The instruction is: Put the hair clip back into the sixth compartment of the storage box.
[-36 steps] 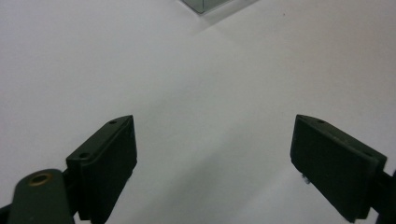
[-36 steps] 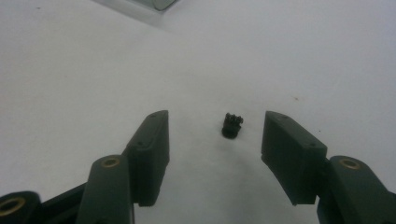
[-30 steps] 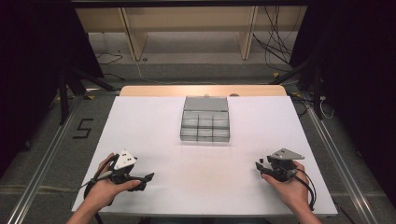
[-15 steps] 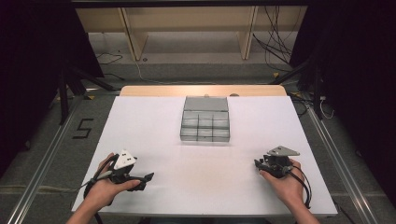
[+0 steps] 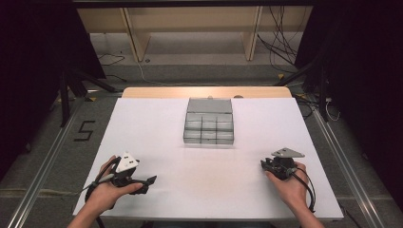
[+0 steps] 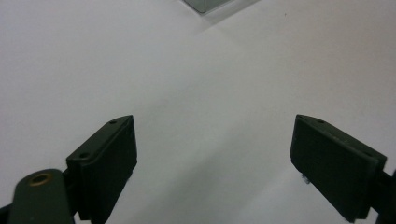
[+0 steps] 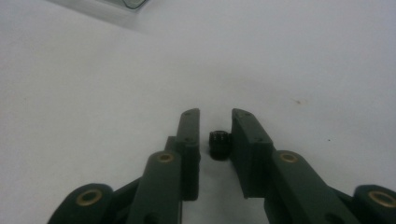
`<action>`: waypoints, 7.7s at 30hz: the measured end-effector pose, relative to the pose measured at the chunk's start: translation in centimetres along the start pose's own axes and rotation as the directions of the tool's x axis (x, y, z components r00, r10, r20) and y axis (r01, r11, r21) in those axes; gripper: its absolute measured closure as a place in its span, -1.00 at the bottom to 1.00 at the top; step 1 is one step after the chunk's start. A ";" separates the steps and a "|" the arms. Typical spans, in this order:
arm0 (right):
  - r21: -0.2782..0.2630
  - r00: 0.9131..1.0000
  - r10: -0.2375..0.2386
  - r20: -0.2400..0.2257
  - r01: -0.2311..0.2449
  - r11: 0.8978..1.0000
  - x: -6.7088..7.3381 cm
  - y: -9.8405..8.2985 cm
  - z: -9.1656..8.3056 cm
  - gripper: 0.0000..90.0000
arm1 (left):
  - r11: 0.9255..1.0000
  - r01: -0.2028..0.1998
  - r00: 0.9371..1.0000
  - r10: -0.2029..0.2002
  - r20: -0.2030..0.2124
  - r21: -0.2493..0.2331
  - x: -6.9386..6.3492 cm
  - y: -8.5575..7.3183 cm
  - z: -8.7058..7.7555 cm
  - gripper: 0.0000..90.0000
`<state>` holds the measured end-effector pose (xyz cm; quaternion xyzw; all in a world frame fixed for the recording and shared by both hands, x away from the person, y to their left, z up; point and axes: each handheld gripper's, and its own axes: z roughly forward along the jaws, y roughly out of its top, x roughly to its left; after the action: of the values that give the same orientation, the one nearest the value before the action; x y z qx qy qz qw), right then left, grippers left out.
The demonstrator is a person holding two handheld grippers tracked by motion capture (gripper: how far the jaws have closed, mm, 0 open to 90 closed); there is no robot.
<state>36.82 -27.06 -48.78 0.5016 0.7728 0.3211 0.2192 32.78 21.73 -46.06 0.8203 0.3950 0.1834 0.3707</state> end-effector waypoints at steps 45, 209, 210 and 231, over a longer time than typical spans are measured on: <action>-0.113 0.998 -0.001 -0.069 -0.007 0.994 0.2 2.1 -1.0 0.80 | 1.000 0.000 1.000 0.000 -0.006 -0.003 0.0 0.1 -0.1 -0.69; -0.035 0.982 -0.128 -0.139 0.124 0.992 6.1 14.0 5.8 0.80 | 1.000 -0.008 1.000 0.008 0.000 -0.007 -0.1 0.2 -0.1 -0.68; -0.030 0.982 -0.127 -0.139 0.124 0.992 6.1 14.0 5.9 0.80 | 1.000 -0.007 1.000 0.007 0.000 -0.008 -0.1 0.2 -0.1 -0.68; 0.047 0.980 -0.131 -0.148 0.139 0.989 6.4 14.5 7.1 0.80 | 1.000 -0.008 1.000 0.008 0.000 -0.006 -0.1 0.2 0.0 -0.68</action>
<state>48.18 -15.02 -43.46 0.4295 0.8277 0.3190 0.1695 32.78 21.63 -45.92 0.8208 0.3913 0.1860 0.3724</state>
